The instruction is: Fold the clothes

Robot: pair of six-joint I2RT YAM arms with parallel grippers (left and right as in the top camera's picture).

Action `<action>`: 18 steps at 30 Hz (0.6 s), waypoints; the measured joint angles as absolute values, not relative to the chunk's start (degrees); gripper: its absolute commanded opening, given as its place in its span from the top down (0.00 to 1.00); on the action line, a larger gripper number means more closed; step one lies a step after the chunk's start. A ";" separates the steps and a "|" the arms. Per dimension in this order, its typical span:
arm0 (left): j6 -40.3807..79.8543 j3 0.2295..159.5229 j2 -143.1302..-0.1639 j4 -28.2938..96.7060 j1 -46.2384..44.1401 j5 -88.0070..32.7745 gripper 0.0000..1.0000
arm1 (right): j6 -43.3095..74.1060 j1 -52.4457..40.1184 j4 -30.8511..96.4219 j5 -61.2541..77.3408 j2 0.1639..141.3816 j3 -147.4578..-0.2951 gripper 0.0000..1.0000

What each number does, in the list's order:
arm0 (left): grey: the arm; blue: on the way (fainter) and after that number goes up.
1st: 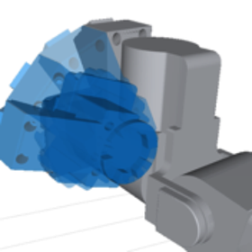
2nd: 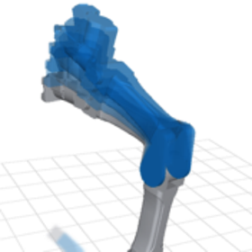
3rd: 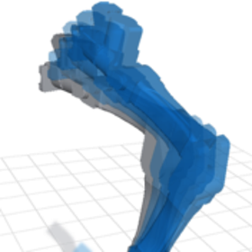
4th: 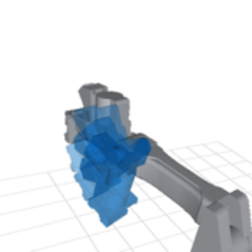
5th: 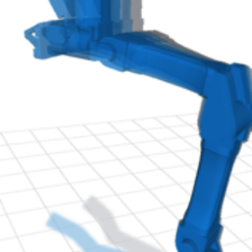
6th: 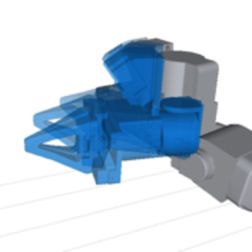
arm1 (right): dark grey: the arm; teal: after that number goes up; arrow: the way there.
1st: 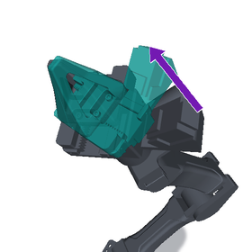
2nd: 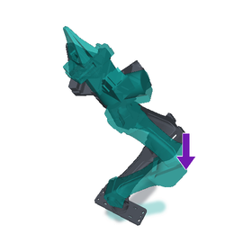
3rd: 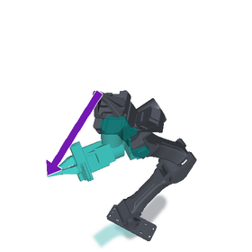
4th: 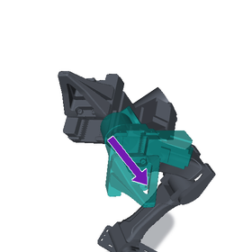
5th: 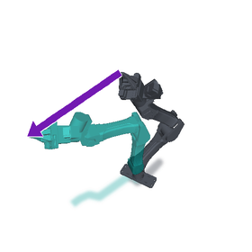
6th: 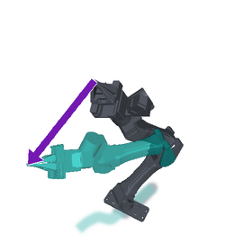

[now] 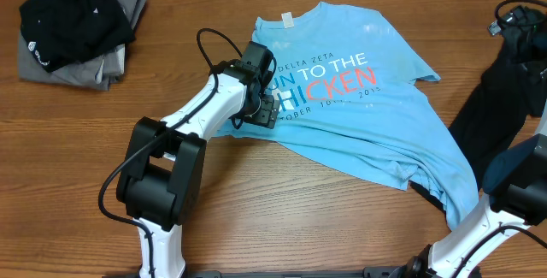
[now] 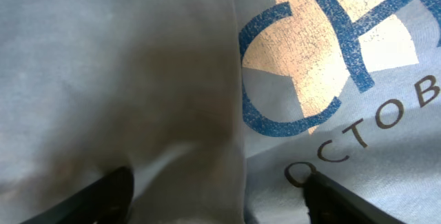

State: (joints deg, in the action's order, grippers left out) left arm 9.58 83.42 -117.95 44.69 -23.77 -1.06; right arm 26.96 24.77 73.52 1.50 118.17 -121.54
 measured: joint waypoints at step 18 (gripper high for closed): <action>10.15 83.42 -117.95 46.37 -23.77 3.25 0.83 | 26.96 24.77 73.54 1.52 118.15 -121.54 0.00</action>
